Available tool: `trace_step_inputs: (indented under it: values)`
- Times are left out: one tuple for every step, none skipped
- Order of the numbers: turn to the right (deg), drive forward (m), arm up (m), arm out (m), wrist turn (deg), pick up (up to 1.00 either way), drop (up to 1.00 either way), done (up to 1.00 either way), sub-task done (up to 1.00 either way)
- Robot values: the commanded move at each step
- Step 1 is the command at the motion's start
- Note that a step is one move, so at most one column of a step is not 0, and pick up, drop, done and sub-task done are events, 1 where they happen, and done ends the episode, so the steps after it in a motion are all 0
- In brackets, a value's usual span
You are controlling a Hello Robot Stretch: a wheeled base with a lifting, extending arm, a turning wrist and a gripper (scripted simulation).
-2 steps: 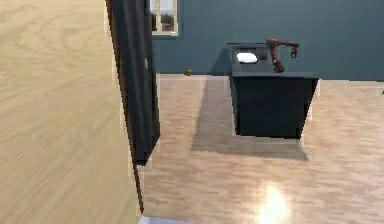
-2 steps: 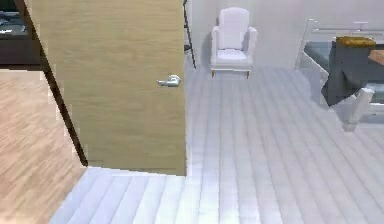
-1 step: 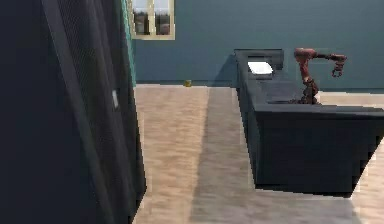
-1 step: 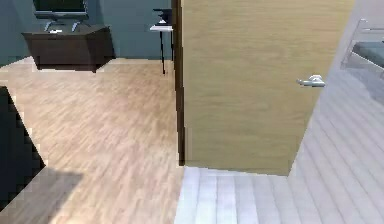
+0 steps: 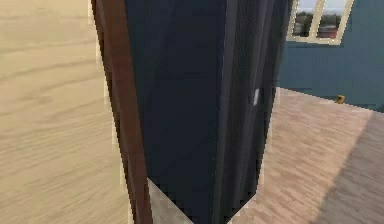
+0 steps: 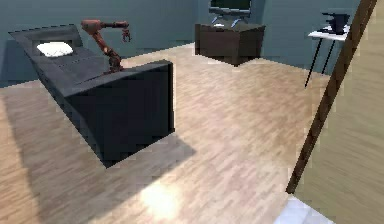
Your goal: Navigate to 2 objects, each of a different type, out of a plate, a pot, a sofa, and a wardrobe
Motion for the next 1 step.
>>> trace_step_inputs:
  values:
    - [0.0,0.00,0.00,0.00,0.0,0.00,0.00,0.00,1.00]
